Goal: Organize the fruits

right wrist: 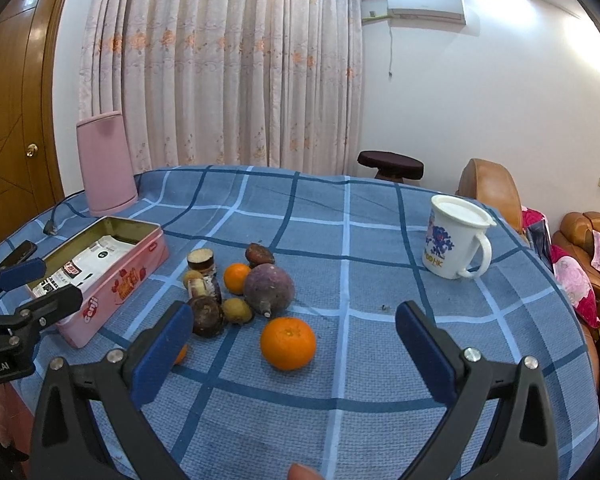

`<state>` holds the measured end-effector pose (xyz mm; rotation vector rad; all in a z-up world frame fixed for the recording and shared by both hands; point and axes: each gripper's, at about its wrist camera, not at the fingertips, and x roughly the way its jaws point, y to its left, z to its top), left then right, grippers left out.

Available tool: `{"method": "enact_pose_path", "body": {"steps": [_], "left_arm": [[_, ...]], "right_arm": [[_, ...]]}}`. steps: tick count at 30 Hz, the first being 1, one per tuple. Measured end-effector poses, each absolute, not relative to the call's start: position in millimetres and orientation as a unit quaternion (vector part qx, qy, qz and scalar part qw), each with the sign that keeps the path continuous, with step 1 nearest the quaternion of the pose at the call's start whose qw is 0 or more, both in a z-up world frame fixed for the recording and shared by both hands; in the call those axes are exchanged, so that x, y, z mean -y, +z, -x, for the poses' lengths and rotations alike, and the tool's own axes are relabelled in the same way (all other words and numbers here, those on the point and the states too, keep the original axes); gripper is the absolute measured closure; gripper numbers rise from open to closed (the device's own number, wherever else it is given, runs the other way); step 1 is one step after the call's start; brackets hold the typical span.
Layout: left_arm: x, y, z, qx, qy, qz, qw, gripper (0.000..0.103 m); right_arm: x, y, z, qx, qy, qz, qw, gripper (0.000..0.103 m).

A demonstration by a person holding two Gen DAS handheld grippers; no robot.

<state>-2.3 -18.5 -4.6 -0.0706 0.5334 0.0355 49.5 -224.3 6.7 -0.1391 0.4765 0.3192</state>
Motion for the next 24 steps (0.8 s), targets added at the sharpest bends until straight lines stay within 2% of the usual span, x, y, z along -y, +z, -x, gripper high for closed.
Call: {"method": "enact_pose_path", "body": {"steps": [24], "left_arm": [[24.0, -13.2, -4.1, -0.273, 0.017, 0.029, 0.962, 0.018]], "right_arm": [[224.8, 1.1, -50.8, -0.239, 0.157, 0.065, 0.956, 0.0]]}}
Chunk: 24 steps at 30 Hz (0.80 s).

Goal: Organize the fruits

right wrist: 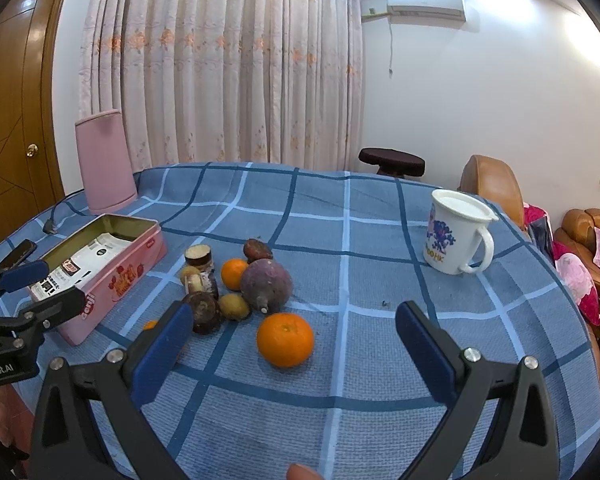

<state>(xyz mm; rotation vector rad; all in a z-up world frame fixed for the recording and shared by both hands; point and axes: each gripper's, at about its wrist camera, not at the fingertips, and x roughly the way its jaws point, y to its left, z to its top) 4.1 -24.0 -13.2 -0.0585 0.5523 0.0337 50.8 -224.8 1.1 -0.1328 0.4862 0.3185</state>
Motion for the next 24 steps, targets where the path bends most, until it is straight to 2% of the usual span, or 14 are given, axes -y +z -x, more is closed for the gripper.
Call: {"method": "enact_pose_path", "body": {"steps": [11, 18, 20, 24], "left_arm": [[32.6, -22.8, -14.3, -0.287, 0.005, 0.02, 0.958, 0.018], [40.1, -32.1, -25.8, -0.302, -0.015, 0.018, 0.953, 0.018], [45.1, -34.9, -30.2, -0.307, -0.024, 0.016, 0.951, 0.018], [56.3, -38.7, -38.4, -0.315, -0.039, 0.006, 0.948, 0.019]], "right_arm": [[228.0, -12.7, -68.3, -0.264, 0.155, 0.065, 0.95, 0.002], [223.5, -26.1, -84.8, -0.297, 0.166, 0.075, 0.937, 0.023], [221.1, -30.9, -90.7, -0.307, 0.167, 0.08, 0.933, 0.024], [219.9, -37.5, -101.6, -0.326, 0.167, 0.083, 0.927, 0.033]]}}
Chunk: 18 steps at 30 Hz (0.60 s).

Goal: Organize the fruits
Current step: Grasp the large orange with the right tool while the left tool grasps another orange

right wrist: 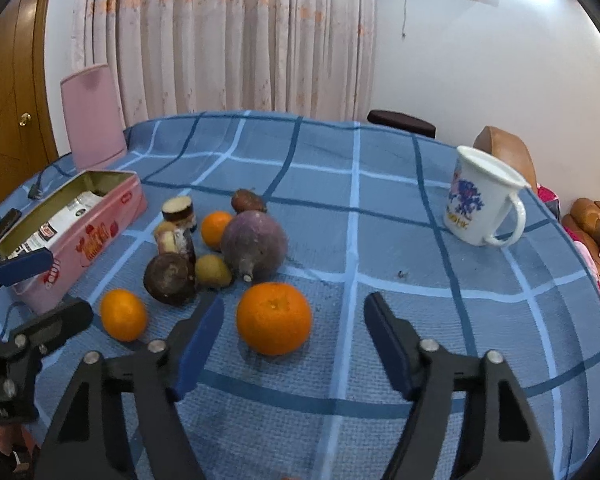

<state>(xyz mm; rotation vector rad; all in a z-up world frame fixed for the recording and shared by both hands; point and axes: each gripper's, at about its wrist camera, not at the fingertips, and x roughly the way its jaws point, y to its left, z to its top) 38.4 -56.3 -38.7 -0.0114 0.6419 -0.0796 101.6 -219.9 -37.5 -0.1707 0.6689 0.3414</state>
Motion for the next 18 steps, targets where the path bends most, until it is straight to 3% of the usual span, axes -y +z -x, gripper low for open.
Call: {"method": "enact_pose_path", "body": {"steps": [4, 12, 14, 18], "left_arm": [[62.0, -46.9, -52.2, -0.338, -0.052, 0.002, 0.94, 0.033], [66.8, -60.3, -68.0, -0.374, -0.073, 0.002, 0.925, 0.035], [67.2, -63.1, -71.5, -0.383, -0.081, 0.007, 0.92, 0.057], [65.5, -64.0, -72.0, -0.385, -0.09, 0.016, 0.918, 0.057]], "right_arm": [[218.3, -42.2, -111.6, -0.345, 0.17, 0.085, 0.919, 0.034], [213.1, -50.3, -123.6, -0.374, 0.208, 0.065, 0.901, 0.039], [210.5, -53.8, -124.9, -0.383, 0.218, 0.061, 0.896, 0.05], [211.0, -55.9, -123.6, -0.384, 0.22, 0.058, 0.895, 0.053]]}}
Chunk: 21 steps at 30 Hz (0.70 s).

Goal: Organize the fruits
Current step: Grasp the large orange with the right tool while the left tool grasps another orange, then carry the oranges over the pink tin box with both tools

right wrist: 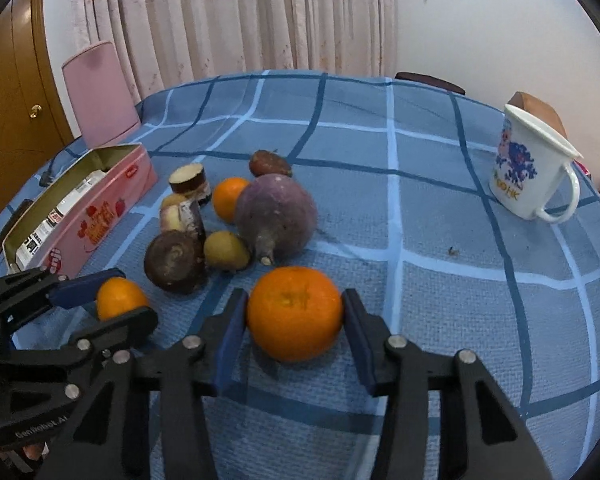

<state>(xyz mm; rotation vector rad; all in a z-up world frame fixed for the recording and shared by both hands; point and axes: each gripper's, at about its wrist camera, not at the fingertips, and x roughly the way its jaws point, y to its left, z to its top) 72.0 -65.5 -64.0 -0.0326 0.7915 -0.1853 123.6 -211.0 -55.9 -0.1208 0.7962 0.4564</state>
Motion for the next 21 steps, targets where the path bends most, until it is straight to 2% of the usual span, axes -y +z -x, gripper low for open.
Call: {"method": "enact_pose_path", "body": {"steps": [12, 21], "left_arm": [[46.7, -37.3, -51.7, -0.313, -0.043, 0.005, 0.949, 0.057], [31.3, -29.4, -44.2, -0.289, -0.022, 0.011, 0.957, 0.057]], "right_arm": [[194.3, -29.1, -99.0, -0.328, 0.246, 0.057, 0.91, 0.053], [183.2, -15.6, -88.7, -0.298, 0.251, 0.06, 0.919, 0.053]]}}
